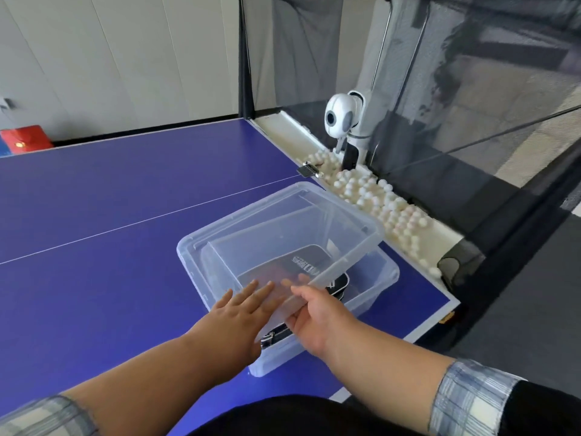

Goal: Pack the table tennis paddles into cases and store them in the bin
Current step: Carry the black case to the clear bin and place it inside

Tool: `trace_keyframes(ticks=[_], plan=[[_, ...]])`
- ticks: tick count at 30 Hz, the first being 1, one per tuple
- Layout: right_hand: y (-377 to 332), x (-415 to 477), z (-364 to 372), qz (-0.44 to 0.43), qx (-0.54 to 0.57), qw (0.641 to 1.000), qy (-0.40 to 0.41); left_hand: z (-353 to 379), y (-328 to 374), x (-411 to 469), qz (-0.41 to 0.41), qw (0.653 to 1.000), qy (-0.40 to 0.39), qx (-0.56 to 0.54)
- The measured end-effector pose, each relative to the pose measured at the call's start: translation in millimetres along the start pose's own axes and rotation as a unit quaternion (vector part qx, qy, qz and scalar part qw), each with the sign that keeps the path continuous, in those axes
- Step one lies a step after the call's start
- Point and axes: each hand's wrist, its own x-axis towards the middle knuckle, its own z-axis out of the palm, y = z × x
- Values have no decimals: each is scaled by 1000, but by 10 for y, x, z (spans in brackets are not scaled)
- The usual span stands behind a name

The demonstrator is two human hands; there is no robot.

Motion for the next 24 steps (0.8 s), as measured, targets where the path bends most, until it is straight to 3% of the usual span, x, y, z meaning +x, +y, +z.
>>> trace_keyframes(ticks=[4,7,12,16,19,22,24], plan=[[-346,-3,-333,37,-21,999,6,-29,248,323,-4,999,-47,-24],[-458,36,-538,77,-116,990,11,-11,359,399,-12,997,-72,-20],[-653,116,-650,151,-345,926,-15,-52,491,379,-71,996,-52,-21],[-728,108,-630,232,-427,871,-69,-74,525,306,-105,993,-53,-28],[-682,111,-635,247,-437,859,-104,-2,533,224,-118,991,-45,-39],[-624,75,-568,271,-526,787,-177,99,531,198,-113,992,-50,-22],[-610,58,-448,229,-613,726,-210,163,515,198,-106,993,-43,-9]])
